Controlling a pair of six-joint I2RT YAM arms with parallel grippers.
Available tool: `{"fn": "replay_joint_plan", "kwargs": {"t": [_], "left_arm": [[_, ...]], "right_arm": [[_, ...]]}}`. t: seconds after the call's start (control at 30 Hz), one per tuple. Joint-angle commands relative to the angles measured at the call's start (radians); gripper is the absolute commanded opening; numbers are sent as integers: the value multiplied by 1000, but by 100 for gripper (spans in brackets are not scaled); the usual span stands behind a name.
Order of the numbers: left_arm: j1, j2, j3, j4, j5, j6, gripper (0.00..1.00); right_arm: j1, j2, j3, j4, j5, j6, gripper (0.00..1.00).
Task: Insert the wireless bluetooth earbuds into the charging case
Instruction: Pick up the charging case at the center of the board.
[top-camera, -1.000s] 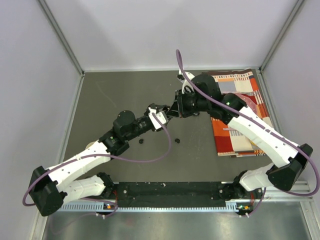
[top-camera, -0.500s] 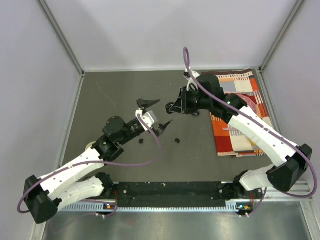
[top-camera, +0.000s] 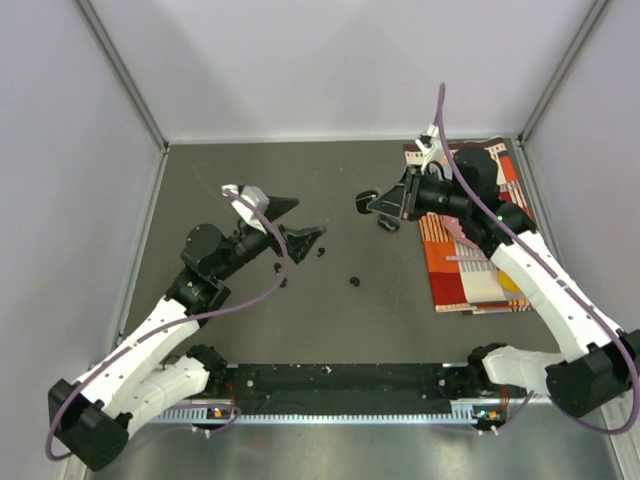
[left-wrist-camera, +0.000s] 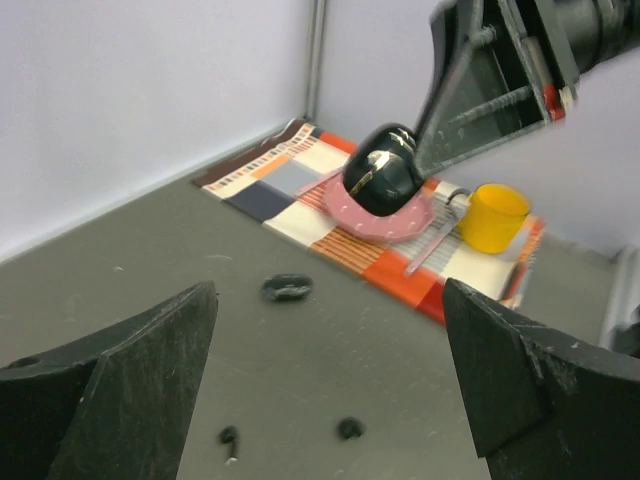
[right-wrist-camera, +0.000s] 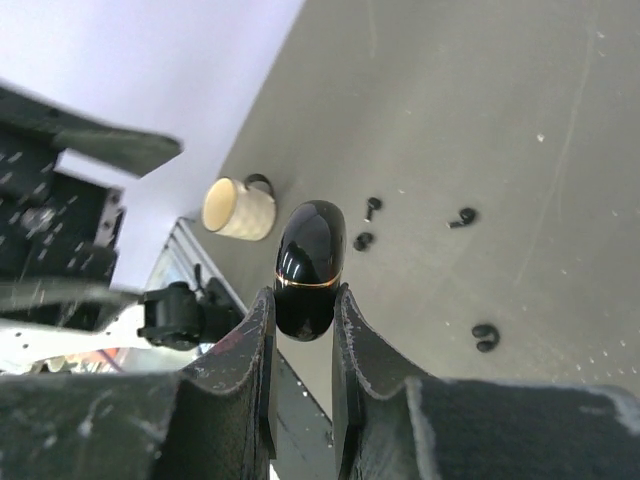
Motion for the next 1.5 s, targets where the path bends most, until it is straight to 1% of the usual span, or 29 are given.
{"fn": "replay_joint_plan", "kwargs": {"t": [0.0,0.03,0.07,0.1,0.17,0.23,0.27,0.47,0.6,0.7,0.9,0.93,1.03,1.07,1.13,1.37,1.47], "left_arm": [[151,23,-20,335,237,-434,99],[164,37,-26,377,266,-479,99],[170,49,-26,410,276,-517,99],[174,60,-20,444,290,-565,99],[174,97,-11,526,322,-635,99],[174,138,0,611,337,-680,99],[174,153,4,637,351,-726,99],[173,247,10,829,386,-846,99],[167,290,32,910,405,-899,94],[150,317,52,933,412,-923,89],[101,368,86,936,417,-923,80],[95,377,90,932,425,-921,77],[86,384,95,910,434,-907,72],[84,382,93,906,429,-901,66],[79,380,98,898,432,-893,61],[49,380,119,843,435,-846,60],[35,391,124,837,439,-840,57]], "right_arm": [[-27,-90,-43,224,-228,33,0],[-27,-99,-61,248,-252,39,0],[-27,-119,-72,318,-278,50,0],[-27,-127,-83,354,-329,78,0],[-27,-139,-109,446,-358,110,0],[-27,-150,-129,501,-400,151,0],[-27,-154,-135,518,-406,164,0],[-25,-162,-170,661,-443,251,0],[-25,-161,-193,722,-454,294,0],[-19,-156,-202,739,-454,300,0],[-9,-156,-215,756,-434,300,0],[-7,-156,-221,761,-431,303,0],[1,-150,-221,784,-424,317,0],[5,-147,-221,784,-423,317,0],[10,-141,-219,790,-421,319,0],[27,-125,-222,804,-406,323,0],[31,-125,-228,810,-395,323,0]]}}
